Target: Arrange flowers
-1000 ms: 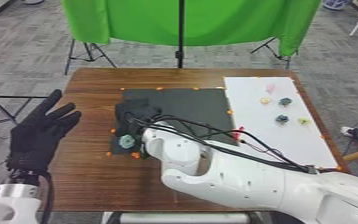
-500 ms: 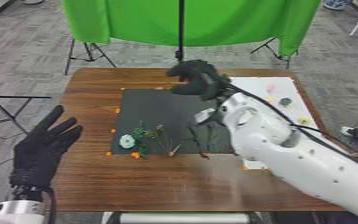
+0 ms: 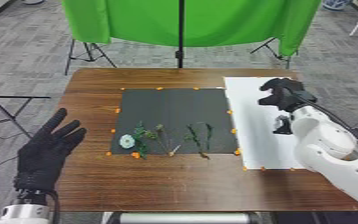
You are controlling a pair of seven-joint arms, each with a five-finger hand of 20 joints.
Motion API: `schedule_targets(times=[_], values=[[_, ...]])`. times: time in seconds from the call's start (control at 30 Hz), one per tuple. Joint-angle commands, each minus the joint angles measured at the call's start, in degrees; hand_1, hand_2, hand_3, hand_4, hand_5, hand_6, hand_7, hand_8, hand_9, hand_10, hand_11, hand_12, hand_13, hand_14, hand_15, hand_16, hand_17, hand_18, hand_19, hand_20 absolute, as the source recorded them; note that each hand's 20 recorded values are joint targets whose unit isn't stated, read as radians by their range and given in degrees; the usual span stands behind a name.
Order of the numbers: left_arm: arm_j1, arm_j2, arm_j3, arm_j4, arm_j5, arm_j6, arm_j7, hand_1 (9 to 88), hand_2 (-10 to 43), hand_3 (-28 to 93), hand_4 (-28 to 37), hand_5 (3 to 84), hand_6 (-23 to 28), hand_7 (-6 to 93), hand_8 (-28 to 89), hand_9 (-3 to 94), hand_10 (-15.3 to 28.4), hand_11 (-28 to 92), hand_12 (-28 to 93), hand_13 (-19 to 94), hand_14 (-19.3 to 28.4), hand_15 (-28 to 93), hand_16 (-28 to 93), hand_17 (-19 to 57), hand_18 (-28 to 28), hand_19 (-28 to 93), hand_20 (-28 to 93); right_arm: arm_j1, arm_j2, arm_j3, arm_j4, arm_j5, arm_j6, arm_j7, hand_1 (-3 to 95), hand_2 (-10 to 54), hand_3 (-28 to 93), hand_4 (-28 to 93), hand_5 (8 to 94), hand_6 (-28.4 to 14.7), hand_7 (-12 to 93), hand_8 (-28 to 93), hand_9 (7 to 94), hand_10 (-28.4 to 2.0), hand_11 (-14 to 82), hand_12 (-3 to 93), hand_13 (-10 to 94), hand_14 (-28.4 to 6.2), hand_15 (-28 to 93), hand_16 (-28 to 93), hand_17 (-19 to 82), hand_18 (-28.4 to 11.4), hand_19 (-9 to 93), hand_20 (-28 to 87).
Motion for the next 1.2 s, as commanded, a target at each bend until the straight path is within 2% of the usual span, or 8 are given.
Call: schedule_targets(times=[0.03,0.13,0.37,0.5,0.57,0.7,0.97,1.2], values=[[-0.1,-1.83,0.50,0.39,0.68,-0.05,-1.98,23.3,5.6,80,-26.1,34.8,6.8,11.7,-10,34.2,19.7,21,11,23,28.0,48,-8,-10.7,26.8,55,7,-6.5,0.5,2.1,3.0,-3.5,-2.9,4.5,31.8,-9.1,82,-28,51.3,2.7,17,-14,50.4,-15.5,18.9,13.5,48,-13.5,60,10,18,-26.4,70,37],[-0.4,-2.35,0.03,0.34,1.15,-0.22,-2.93,23.2,5.6,80,-26.0,34.8,6.8,11.7,-10,34.2,19.7,21,11,23,28.0,48,-8,-10.7,26.8,55,7,-8.2,-0.5,3.5,3.6,-3.3,-4.1,6.6,31.8,-9.4,82,-28,51.1,2.8,17,-14,50.2,-15.5,18.6,13.6,48,-13.5,60,10,18,-26.6,70,37],[-0.6,-1.72,0.23,0.39,0.58,0.10,-2.63,23.1,5.5,80,-26.0,34.7,6.7,11.8,-10,34.2,19.7,21,11,23,27.9,48,-8,-10.7,26.8,55,7,-6.9,-1.9,-0.2,4.8,-5.6,-3.4,8.0,34.4,-9.5,82,-28,52.9,3.7,18,-15,55.3,-15.5,19.0,13.5,53,-13.1,60,10,19,-26.9,71,39],[-0.7,-1.82,0.30,0.38,0.76,-0.13,-2.77,23.2,5.5,80,-26.0,34.7,6.7,11.7,-10,34.2,19.7,21,11,23,27.9,48,-8,-10.7,26.8,55,7,-2.8,-2.4,-7.7,6.9,-8.5,4.5,11.3,46.7,-9.5,75,-28,63.8,4.8,18,-14,69.5,-11.4,21.3,15.1,66,-6.3,54,21,27,-24.0,76,44],[-0.9,-1.82,0.39,0.44,0.62,0.01,-2.90,23.2,5.5,80,-26.0,34.7,6.7,11.8,-10,34.2,19.7,21,11,23,27.9,48,-8,-10.7,26.8,55,7,-2.1,-2.5,-9.5,7.8,-10.1,6.9,11.8,55.3,-9.5,65,-28,75.2,3.9,17,-5,82.4,-8.7,11.4,25.2,73,-2.9,51,28,31,-22.7,78,47],[-0.9,-2.06,0.20,0.36,0.85,-0.11,-3.09,23.2,5.5,80,-26.0,34.7,6.7,11.9,-10,34.2,19.7,21,11,23,27.9,48,-8,-10.7,26.8,55,7,-2.2,-2.5,-9.9,7.9,-11.7,9.5,11.8,62.2,-9.5,60,-28,87.2,3.4,18,1,93.3,-6.5,11.9,31.2,81,-2.1,53,30,37,-21.4,82,48],[-0.7,-2.41,-0.73,0.05,1.30,-0.31,-3.96,23.2,5.4,80,-26.0,34.7,6.8,11.9,-10,34.1,19.7,21,11,23,27.9,48,-8,-10.7,26.8,55,7,0.7,-4.8,-8.8,0.9,-12.2,13.4,6.1,61.1,-9.5,63,-28,88.1,3.1,18,3,93.7,-5.7,17.4,30.7,83,-2.8,56,28,38,-21.3,83,49],[1.0,-2.04,-2.14,-0.99,1.53,0.07,-3.27,23.2,5.5,80,-26.0,34.8,6.8,11.9,-10,34.1,19.7,21,11,23,27.9,48,-9,-10.8,26.8,55,7,18.9,-21.9,-22.2,2.3,-7.2,12.6,-3.2,58.3,-9.5,67,-28,87.3,2.6,18,3,93.7,-6.7,19.5,31.8,82,-3.6,59,27,36,-21.6,84,49]])
